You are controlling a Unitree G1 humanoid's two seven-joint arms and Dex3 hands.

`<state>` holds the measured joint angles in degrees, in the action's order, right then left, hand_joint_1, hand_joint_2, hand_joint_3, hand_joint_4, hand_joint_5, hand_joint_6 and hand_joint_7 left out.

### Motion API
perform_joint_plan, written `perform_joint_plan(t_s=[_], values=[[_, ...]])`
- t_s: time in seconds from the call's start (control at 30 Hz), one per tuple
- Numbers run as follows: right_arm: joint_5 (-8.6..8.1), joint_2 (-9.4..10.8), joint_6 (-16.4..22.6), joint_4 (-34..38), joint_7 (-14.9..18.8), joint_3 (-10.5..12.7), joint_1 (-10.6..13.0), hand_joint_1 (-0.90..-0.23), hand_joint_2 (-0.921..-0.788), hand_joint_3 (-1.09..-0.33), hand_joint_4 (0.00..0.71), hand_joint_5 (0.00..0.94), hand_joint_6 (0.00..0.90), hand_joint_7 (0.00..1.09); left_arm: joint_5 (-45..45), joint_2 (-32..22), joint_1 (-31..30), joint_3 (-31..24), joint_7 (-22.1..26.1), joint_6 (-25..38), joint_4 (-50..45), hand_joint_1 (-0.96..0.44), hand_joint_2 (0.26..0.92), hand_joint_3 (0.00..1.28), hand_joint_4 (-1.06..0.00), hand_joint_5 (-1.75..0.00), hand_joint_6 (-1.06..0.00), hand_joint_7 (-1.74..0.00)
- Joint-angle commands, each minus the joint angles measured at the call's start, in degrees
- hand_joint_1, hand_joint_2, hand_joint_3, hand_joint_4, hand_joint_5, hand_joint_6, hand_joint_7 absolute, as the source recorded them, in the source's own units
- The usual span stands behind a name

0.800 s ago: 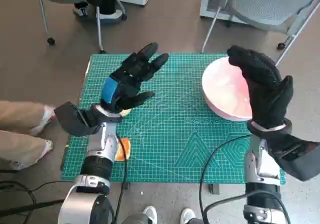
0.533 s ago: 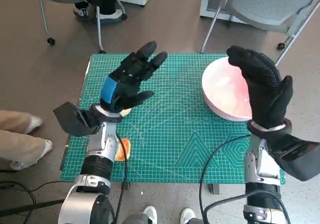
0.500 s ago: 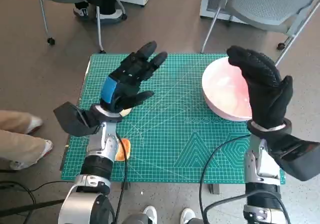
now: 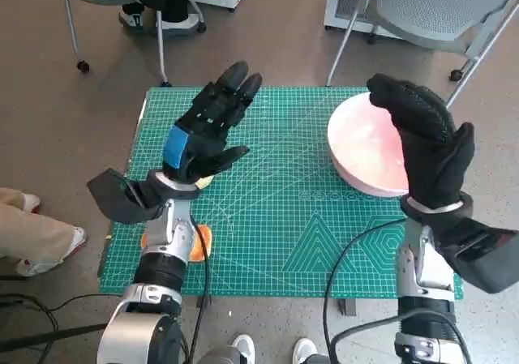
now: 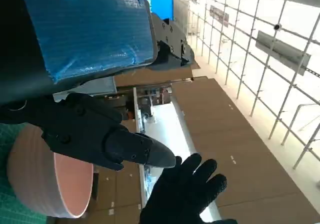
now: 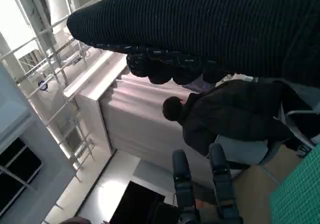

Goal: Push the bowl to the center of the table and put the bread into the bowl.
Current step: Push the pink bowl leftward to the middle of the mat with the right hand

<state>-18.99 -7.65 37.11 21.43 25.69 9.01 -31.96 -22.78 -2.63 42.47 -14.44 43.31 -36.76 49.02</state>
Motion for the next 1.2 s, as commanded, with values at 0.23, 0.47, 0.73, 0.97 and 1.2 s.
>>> perform_joint_plan(t_s=[0.23, 0.47, 0.73, 0.97, 1.2], values=[[-0.59, -0.3, -1.2, -0.4, 0.6, 0.2, 1.3, -0.650, -0.921, -0.694, 0.230, 0.000, 0.148, 0.36, -0.2, 0.2, 1.3, -0.3, 0.2, -1.6, 0.8, -0.51, 0.921, 0.12, -0.05, 0.00, -0.21, 0.00], [-2.72, -3.2, -0.2, 4.1, 2.6, 3.1, -0.4, -0.643, -0.921, -0.676, 0.242, 0.004, 0.167, 0.35, -0.3, 0.2, 1.7, -0.4, 0.6, -1.8, 1.6, -0.52, 0.921, 0.12, -0.05, 0.00, -0.21, 0.00], [0.17, -8.3, 4.9, 19.5, -3.3, 9.9, -6.8, -0.636, -0.921, -0.677, 0.244, 0.001, 0.230, 0.23, -0.2, -0.1, 1.9, -0.6, 1.0, -2.2, 2.6, -0.51, 0.921, 0.12, -0.05, 0.00, -0.21, 0.00], [5.53, -12.0, 6.1, 31.0, -13.7, 11.8, -11.5, -0.634, -0.921, -0.751, 0.198, 0.000, 0.209, 0.22, -0.1, -0.2, 1.9, -0.6, 1.1, -2.2, 2.7, -0.51, 0.921, 0.12, -0.05, 0.00, -0.21, 0.00], [4.86, -14.9, 2.1, 39.0, -13.8, 12.7, -14.5, -0.589, -0.921, -0.829, 0.175, 0.000, 0.186, 0.22, 0.2, -0.5, 1.9, -0.7, 0.8, -2.3, 2.9, -0.51, 0.921, 0.12, -0.05, 0.00, -0.21, 0.00]])
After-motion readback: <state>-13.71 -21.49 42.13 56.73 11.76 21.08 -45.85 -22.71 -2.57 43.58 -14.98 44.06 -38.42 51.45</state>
